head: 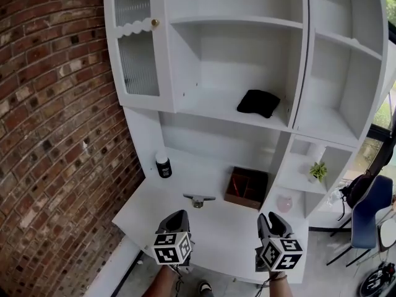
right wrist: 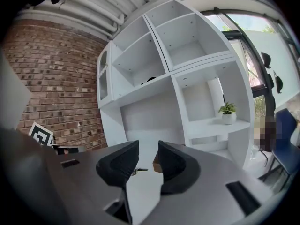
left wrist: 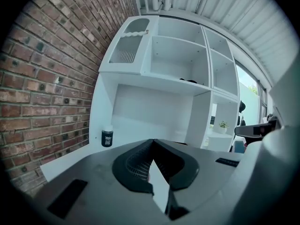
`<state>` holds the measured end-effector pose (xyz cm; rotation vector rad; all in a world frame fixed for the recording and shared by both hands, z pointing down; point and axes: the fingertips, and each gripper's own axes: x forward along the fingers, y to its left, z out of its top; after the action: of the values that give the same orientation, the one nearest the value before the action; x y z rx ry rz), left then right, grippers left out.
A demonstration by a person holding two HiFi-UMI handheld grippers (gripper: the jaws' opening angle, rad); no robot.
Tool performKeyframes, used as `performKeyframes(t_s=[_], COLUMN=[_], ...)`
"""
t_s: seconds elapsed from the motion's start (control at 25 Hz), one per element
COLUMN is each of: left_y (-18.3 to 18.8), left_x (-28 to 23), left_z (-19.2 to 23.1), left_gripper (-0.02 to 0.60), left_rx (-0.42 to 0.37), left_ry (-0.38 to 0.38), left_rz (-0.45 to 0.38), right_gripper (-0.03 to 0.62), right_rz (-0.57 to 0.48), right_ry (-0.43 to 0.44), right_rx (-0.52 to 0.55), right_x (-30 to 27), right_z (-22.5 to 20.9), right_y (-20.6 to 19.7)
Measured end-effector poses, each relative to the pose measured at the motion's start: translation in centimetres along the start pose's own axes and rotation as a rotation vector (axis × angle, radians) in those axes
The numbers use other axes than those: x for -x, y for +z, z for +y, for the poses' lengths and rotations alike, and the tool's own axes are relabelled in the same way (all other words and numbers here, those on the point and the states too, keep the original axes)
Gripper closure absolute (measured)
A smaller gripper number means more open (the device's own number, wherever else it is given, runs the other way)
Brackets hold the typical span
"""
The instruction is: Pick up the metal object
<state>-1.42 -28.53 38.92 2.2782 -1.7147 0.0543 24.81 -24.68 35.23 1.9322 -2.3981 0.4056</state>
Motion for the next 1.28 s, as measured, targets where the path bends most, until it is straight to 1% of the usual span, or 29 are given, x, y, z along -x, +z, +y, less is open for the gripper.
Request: performKeyframes(t_s=[0.12,0.24,0.4,0.6,0.8,0.92,1.0,1.28], left_y=[0.6,0.3,0.1,-1.2,-2.0,-2.2,-2.6,-3.4], left_x=[-2.5,-4.7,-7.2,-9.4,-9.7,-9.2,-8.9,-7.6], left_z=[1.0,2.2,3.7,4.0,4.4,5.1,5.8,7.3], left_gripper=[0.577,0.577,0.577,0.577,0.577,0.577,0.577,0.577], left_rx=[0.015,0.036,0.044,0.054,0.06,0.055,0.065,0.083], left_ry=[-0.007,-0.009,-0.004,0.002,0.041,0.071,0.093,0.157], left_rz=[0.0,0.012,0.028,0.071,0.093,0.096,0.105,0.11], right_gripper=[0.465,0.465,0.465,0.465,0.465,0.465,0.465,0.465], right_rz=[0.009,0.02,0.036,0.074,0.106,0.121,0.131,0.173], right_ry=[-0.011,-0.02,-0.018,-0.016,0.019,0.04,0.056,0.125], right_rx=[0.011,0.021,0.019,0.006,0.0,0.006,0.012,0.08], right_x=[-2.4,-4.6,-7.4,-9.5,-11.3,-12.3,-12.8,-14.4], right_z=[-0.1,-0.2,-0.2,-1.0,-1.7,-1.6,-1.4,-0.2], right_y=[0.7,0.9,0.6,-0.4,-1.1,-1.2,-1.4,-1.9])
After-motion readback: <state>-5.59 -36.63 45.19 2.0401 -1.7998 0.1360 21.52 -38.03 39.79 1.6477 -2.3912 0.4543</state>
